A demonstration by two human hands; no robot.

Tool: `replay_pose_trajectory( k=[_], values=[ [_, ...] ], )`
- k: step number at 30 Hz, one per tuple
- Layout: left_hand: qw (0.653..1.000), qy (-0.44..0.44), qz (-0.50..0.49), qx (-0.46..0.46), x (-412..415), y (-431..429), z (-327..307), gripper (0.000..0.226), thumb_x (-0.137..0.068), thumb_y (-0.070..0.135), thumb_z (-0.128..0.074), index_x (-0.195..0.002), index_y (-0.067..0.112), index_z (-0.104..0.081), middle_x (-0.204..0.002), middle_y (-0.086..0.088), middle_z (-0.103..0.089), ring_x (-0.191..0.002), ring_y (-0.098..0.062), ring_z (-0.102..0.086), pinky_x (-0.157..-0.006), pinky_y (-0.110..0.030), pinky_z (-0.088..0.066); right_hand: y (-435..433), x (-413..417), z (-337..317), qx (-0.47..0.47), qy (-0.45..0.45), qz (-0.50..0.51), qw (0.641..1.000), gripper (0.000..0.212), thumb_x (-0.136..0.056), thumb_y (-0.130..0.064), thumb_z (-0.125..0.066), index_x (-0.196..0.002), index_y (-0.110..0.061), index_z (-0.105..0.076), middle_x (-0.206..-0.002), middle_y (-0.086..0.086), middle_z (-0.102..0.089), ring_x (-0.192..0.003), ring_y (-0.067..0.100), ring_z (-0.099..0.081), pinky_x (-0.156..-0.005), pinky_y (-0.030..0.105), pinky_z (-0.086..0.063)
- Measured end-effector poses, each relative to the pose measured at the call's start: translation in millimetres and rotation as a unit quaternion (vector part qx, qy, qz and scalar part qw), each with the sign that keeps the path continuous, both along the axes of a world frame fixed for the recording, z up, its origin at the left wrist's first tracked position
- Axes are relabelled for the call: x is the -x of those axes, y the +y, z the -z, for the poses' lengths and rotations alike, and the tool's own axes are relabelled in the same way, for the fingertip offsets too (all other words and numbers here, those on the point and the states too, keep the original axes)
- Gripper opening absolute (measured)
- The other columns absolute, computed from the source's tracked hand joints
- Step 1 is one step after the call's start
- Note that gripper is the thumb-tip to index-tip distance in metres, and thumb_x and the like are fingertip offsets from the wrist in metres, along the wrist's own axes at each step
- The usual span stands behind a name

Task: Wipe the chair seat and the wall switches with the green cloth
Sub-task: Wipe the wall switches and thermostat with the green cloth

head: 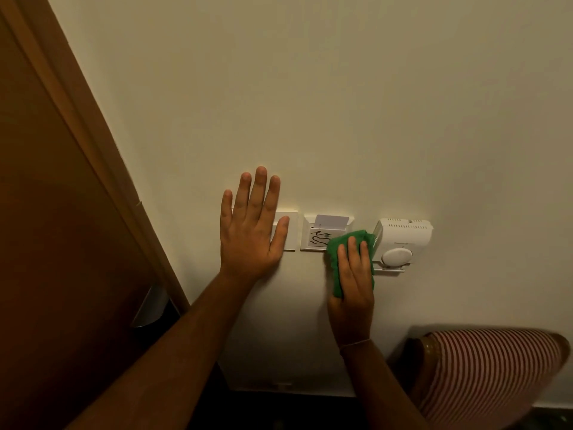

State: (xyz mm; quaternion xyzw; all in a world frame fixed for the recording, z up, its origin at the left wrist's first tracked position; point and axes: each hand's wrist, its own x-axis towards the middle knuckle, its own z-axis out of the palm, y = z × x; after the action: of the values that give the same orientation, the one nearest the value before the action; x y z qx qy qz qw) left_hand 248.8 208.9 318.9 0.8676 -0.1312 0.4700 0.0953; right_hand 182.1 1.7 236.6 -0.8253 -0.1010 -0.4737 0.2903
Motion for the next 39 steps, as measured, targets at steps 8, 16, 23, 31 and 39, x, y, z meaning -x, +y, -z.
replay_pose_trajectory(
  k=[8, 16, 23, 31, 39],
  values=[
    [0.999, -0.03, 0.01, 0.017, -3, -2, 2, 0.075, -0.115, 0.047, -0.029, -0.178, 0.025, 0.004, -0.186, 0.004, 0.015, -0.173, -0.02, 0.01, -0.137, -0.048, 0.007, 5, -6, -2, 0.001, -0.017, -0.006, 1.0, 0.091, -0.078, 0.032, -0.074, -0.155, -0.001, -0.04, -0.162, 0.018, -0.042, -0.165, 0.025, -0.021, -0.135, 0.044, -0.023],
    [0.999, -0.025, 0.008, 0.02, -1, -4, 3, 0.068, -0.118, 0.042, -0.023, -0.178, 0.026, 0.005, -0.185, 0.005, 0.017, -0.172, -0.02, 0.011, -0.138, -0.047, 0.006, -3, -6, -11, 0.012, -0.018, -0.045, 0.999, 0.079, -0.083, 0.031, -0.065, -0.153, 0.0, -0.044, -0.162, 0.019, -0.041, -0.165, 0.023, -0.019, -0.136, 0.04, -0.019],
    [0.999, -0.02, 0.008, 0.027, 0, -3, 2, 0.069, -0.118, 0.042, -0.024, -0.178, 0.026, 0.007, -0.184, 0.005, 0.019, -0.172, -0.019, 0.014, -0.137, -0.046, 0.008, 3, -3, 2, 0.016, -0.009, -0.029, 0.999, 0.086, -0.078, 0.033, -0.07, -0.154, -0.001, -0.045, -0.163, 0.018, -0.04, -0.166, 0.023, -0.016, -0.132, 0.051, -0.026],
    [1.0, -0.003, -0.008, 0.02, 2, -5, -1, 0.071, -0.118, 0.043, -0.022, -0.175, 0.026, 0.015, -0.181, 0.005, 0.029, -0.169, -0.018, 0.024, -0.136, -0.044, 0.014, 14, -12, -15, -0.013, -0.034, -0.023, 0.999, 0.064, -0.091, 0.021, -0.073, -0.149, 0.003, -0.053, -0.167, 0.014, -0.036, -0.164, 0.031, -0.02, -0.132, 0.053, -0.026],
    [1.0, 0.0, 0.001, 0.023, 3, -4, -1, 0.07, -0.118, 0.043, -0.022, -0.176, 0.026, 0.014, -0.181, 0.004, 0.028, -0.169, -0.018, 0.023, -0.137, -0.045, 0.012, 23, 5, 9, 0.005, 0.041, 0.008, 0.999, 0.067, -0.087, 0.027, -0.065, -0.149, 0.003, -0.057, -0.164, 0.018, -0.041, -0.158, 0.041, -0.027, -0.126, 0.061, -0.035]
  ],
)
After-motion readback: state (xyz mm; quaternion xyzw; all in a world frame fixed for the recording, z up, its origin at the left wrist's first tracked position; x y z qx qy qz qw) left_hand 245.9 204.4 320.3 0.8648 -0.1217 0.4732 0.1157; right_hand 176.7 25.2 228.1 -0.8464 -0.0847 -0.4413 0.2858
